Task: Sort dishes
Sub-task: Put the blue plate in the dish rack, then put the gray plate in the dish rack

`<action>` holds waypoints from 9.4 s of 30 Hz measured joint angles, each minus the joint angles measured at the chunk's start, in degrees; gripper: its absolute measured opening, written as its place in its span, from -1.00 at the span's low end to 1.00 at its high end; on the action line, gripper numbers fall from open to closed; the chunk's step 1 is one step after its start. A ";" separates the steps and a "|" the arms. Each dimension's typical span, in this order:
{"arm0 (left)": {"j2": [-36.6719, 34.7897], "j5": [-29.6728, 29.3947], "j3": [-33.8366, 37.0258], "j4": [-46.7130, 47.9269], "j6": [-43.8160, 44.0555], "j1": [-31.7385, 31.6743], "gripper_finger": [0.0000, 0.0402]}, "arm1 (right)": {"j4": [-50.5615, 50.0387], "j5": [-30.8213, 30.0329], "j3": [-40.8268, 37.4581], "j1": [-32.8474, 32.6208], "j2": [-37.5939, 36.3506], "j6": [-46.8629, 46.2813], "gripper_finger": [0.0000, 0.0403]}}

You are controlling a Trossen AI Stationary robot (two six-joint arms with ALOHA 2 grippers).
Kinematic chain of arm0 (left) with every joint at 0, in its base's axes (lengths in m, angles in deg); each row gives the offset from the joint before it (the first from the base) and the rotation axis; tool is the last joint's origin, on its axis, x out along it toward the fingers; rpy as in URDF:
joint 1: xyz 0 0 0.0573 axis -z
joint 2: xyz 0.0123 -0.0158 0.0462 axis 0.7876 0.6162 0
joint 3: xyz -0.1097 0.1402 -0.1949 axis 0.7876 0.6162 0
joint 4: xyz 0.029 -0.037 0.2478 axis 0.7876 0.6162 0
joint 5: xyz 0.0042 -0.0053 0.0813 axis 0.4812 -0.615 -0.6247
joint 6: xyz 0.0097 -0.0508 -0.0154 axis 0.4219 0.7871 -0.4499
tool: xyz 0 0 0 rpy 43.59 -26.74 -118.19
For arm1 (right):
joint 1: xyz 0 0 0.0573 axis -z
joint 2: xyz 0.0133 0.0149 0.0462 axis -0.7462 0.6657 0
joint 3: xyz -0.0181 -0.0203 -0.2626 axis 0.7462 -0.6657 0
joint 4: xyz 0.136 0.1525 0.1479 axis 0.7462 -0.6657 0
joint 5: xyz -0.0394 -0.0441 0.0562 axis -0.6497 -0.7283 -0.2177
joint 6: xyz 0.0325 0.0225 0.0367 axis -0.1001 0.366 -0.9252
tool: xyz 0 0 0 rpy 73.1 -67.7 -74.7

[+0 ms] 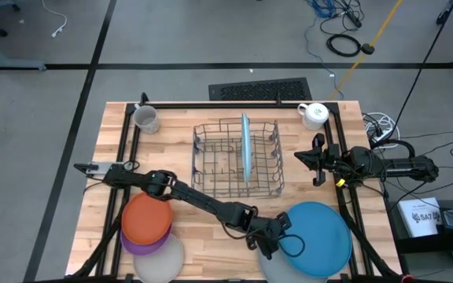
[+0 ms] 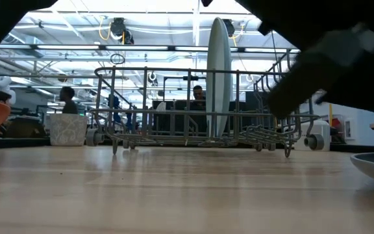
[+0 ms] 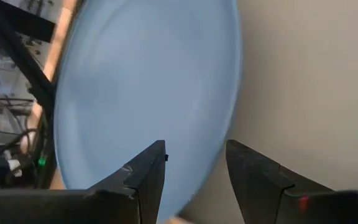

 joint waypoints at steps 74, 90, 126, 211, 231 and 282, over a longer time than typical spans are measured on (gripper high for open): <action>-12.58 -5.38 0.11 3.20 17.67 4.90 -1.00 | 49.25 15.75 0.00 0.02 -0.01 -5.23 -0.96; -23.54 4.70 0.07 0.23 44.16 3.70 -1.00 | 49.97 20.15 0.01 0.02 -0.01 -4.74 -0.96; -61.41 -42.25 34.98 -41.14 39.77 10.82 -1.00 | 46.93 23.01 0.01 0.00 -0.01 -6.38 -0.96; -53.35 -53.78 75.10 -72.18 100.25 -6.38 -1.00 | 45.38 22.58 0.01 0.01 -0.01 -4.19 -0.96; -52.21 -48.74 75.06 -72.88 100.64 -7.41 -0.69 | 44.97 22.58 0.01 0.02 -0.01 -3.16 -0.96; -28.80 -14.19 27.92 -6.70 31.26 5.52 -0.16 | 43.61 21.14 0.01 0.02 -0.01 -2.88 -0.96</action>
